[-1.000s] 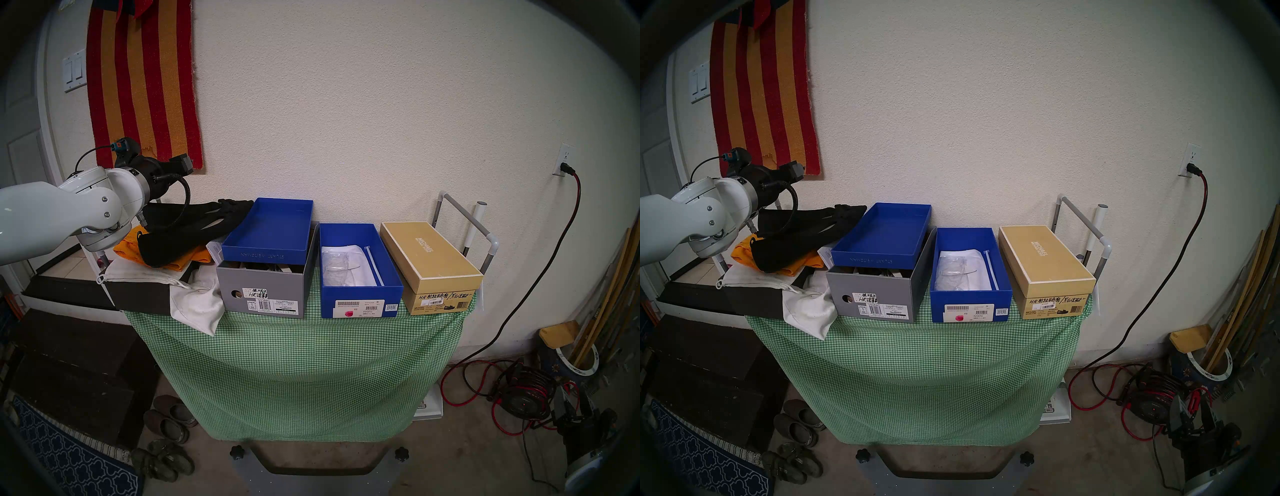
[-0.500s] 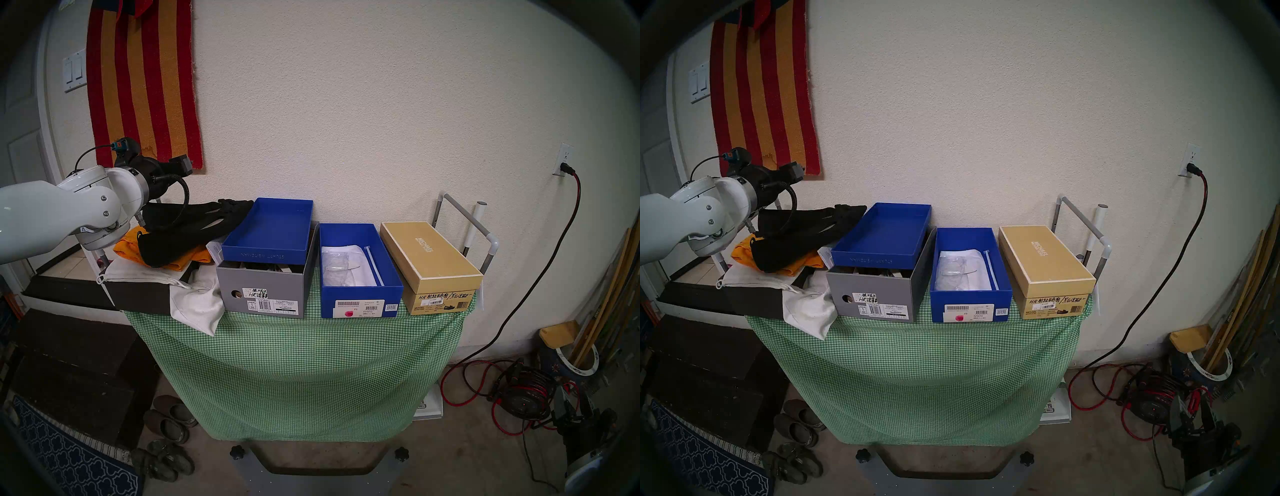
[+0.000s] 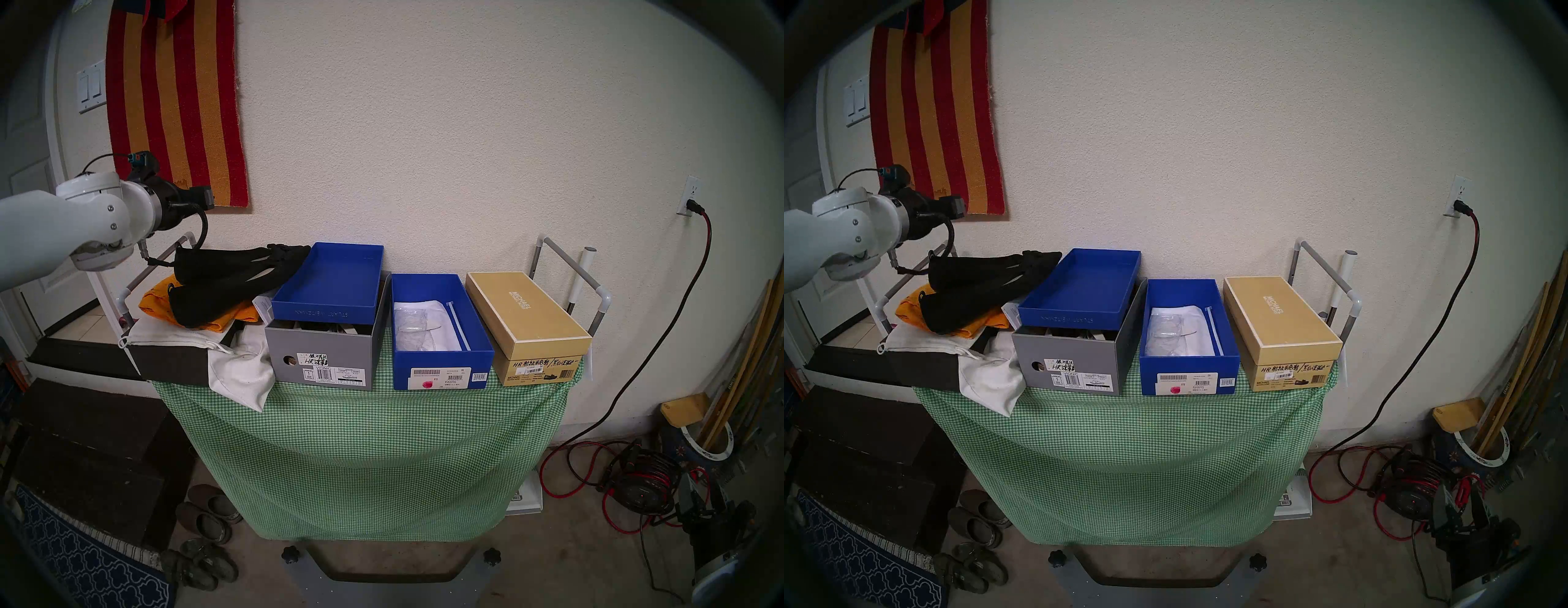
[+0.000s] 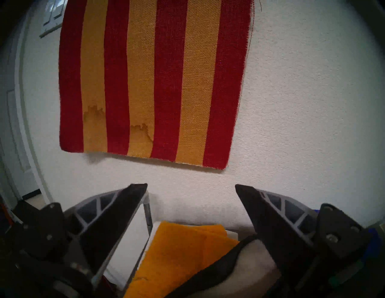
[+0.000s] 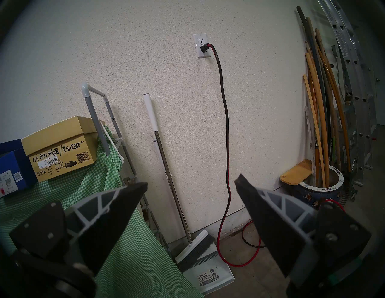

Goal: Put shoes into shoe box

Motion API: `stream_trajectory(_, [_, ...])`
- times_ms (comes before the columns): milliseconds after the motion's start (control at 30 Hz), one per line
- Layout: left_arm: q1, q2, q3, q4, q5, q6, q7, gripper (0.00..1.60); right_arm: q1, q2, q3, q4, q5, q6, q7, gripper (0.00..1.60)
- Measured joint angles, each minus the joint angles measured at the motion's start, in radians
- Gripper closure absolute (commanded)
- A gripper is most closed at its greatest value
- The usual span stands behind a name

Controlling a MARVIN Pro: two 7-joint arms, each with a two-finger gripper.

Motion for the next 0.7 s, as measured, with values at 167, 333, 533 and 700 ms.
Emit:
stream_trajectory(167, [-0.038, -0.029, 0.025, 0.039, -0.043, 0.105, -0.092, 0.00, 0.000, 0.000, 0.000, 0.000, 0.000, 0.000, 0.000, 0.00])
stream_trajectory(333, [-0.061, -0.053, 0.061, 0.055, -0.047, 0.180, -0.167, 0.00, 0.000, 0.000, 0.000, 0.000, 0.000, 0.000, 0.000, 0.00])
stream_trajectory(533, [-0.070, -0.077, 0.095, 0.081, 0.035, 0.278, -0.274, 0.00, 0.000, 0.000, 0.000, 0.000, 0.000, 0.000, 0.000, 0.00])
stream_trajectory(700, [-0.039, -0.110, 0.094, 0.149, 0.124, 0.295, -0.371, 0.00, 0.000, 0.000, 0.000, 0.000, 0.000, 0.000, 0.000, 0.00])
